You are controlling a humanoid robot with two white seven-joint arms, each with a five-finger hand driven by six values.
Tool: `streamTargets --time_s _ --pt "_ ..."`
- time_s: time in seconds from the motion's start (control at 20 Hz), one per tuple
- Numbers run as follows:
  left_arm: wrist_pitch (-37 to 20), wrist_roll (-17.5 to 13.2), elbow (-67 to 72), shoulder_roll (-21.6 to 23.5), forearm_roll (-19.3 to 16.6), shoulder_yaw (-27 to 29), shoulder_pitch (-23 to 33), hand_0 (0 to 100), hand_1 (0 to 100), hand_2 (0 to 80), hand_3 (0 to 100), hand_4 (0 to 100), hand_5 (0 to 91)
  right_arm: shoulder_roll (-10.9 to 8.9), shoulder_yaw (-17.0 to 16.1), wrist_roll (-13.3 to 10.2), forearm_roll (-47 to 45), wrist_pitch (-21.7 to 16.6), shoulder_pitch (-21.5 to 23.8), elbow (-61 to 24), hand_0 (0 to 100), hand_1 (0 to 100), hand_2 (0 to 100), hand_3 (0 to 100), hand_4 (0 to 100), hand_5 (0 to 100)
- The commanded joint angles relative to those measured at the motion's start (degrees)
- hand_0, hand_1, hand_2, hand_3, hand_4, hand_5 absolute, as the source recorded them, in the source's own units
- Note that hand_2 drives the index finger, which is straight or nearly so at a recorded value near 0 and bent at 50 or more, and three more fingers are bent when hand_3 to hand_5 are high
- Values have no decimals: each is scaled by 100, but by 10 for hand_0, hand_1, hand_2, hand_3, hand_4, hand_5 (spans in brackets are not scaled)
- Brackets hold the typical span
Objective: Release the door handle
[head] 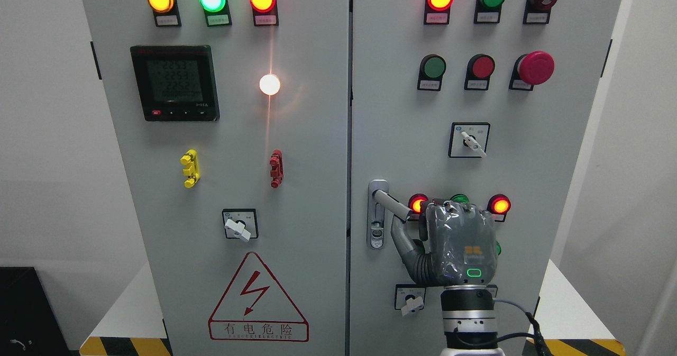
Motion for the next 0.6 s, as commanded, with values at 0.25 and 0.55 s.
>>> streamTargets --time_s 0.25,0.55 --pt "-5 0 0 0 1 0 44 120 556 0 0 0 0 2 -48 26 0 2 -16 -7 558 374 925 1000 988 1000" --pt "-5 0 0 0 1 0 44 120 556 0 0 0 0 -7 -48 26 0 -7 -8 -16 560 371 925 1000 988 1000"
